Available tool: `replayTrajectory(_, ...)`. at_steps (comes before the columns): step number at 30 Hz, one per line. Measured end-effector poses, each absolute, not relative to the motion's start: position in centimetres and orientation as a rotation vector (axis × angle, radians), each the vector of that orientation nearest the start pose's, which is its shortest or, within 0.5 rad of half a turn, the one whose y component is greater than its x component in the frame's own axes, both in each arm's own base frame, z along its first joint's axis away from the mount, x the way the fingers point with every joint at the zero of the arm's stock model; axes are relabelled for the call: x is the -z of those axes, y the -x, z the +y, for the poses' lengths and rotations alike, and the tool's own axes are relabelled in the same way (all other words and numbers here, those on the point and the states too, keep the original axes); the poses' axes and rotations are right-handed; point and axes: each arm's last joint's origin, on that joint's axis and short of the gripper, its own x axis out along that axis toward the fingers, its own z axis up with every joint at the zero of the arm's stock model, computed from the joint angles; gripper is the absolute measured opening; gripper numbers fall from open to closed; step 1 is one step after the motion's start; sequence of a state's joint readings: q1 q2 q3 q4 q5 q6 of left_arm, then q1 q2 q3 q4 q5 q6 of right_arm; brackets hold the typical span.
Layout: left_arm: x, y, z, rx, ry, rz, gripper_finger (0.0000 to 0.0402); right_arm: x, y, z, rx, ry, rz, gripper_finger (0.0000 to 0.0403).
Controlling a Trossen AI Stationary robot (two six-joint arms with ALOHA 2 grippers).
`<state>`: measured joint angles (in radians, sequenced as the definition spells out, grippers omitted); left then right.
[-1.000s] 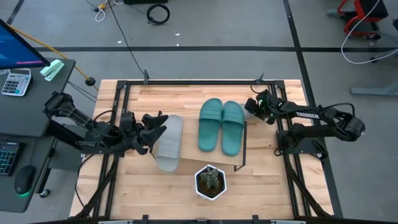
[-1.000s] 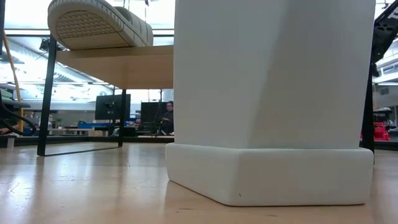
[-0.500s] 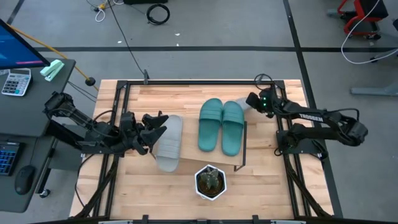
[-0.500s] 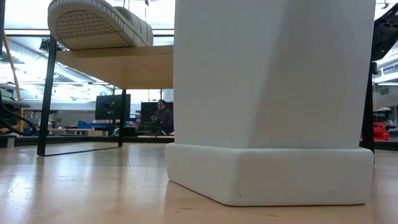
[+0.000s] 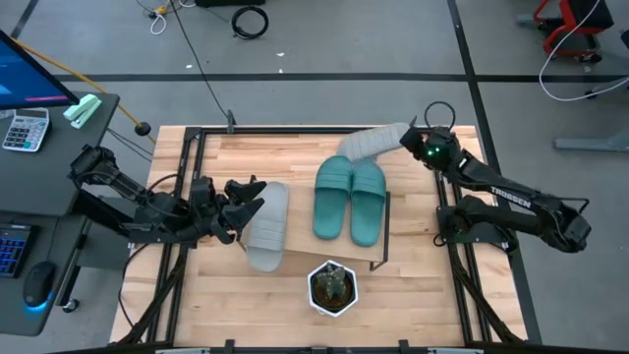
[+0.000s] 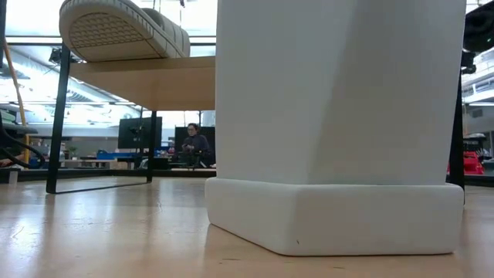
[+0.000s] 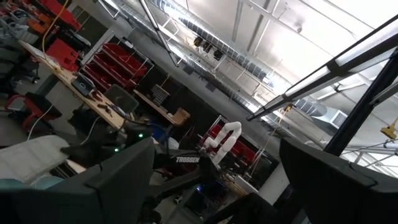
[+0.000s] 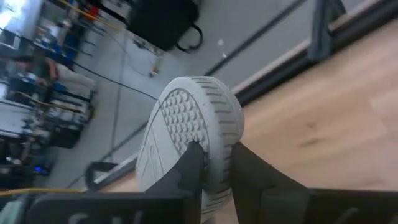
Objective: Pick and place slides into the shelf
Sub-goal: Put the gray slide on the shelf
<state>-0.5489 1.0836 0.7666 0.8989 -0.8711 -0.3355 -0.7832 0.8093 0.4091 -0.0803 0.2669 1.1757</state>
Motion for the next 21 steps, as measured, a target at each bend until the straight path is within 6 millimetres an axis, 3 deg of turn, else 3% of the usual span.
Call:
replayTrajectory(10,-36.5,-20.2,-9.0,-0.267,0.698,-0.507,0.0353,-26.3,-11.9,-13.2,1.091,-1.042,-0.442,0.0053)
replayTrajectory(21,-36.9,-20.8,-7.0,-0.29,0.776,-0.596,0.0353,-35.2,-12.1,-12.7,0.746,-0.829,-0.621,0.0052)
